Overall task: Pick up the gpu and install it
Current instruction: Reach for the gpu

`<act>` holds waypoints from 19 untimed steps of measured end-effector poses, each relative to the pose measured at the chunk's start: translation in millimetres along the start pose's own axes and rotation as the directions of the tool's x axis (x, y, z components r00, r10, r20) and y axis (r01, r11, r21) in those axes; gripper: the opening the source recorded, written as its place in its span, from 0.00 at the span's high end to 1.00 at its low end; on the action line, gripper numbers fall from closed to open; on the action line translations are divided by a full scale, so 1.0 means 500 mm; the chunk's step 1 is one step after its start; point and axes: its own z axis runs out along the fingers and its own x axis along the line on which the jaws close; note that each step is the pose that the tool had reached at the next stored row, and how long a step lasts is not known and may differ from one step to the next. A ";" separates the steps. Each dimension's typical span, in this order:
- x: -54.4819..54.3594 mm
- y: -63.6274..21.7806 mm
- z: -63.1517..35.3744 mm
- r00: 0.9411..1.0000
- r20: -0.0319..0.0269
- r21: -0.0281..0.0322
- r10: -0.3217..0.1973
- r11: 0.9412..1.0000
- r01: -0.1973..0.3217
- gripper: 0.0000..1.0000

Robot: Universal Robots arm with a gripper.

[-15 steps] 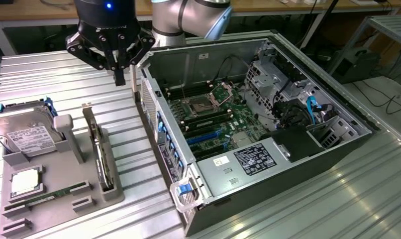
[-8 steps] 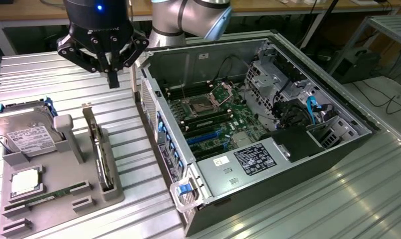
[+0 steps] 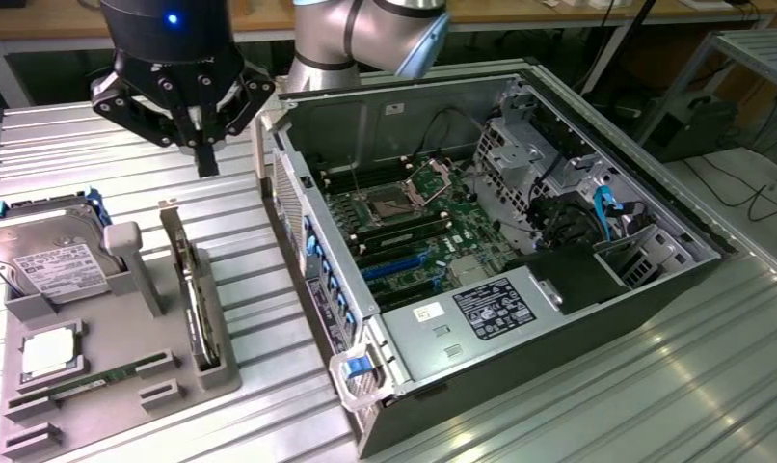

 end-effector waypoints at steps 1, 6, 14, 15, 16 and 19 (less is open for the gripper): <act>0.003 -0.001 0.000 1.000 0.000 0.000 -0.001 1.000 0.001 0.89; 0.018 -0.007 -0.001 1.000 0.000 0.000 -0.006 1.000 0.006 0.89; 0.050 -0.017 -0.002 1.000 -0.001 0.000 -0.013 1.000 0.013 0.89; 0.054 -0.018 -0.002 1.000 -0.001 0.000 -0.013 1.000 0.013 0.89; 0.058 -0.019 -0.002 1.000 -0.001 0.000 -0.014 1.000 0.014 0.89; 0.072 -0.022 -0.002 1.000 -0.001 0.000 -0.016 1.000 0.016 0.89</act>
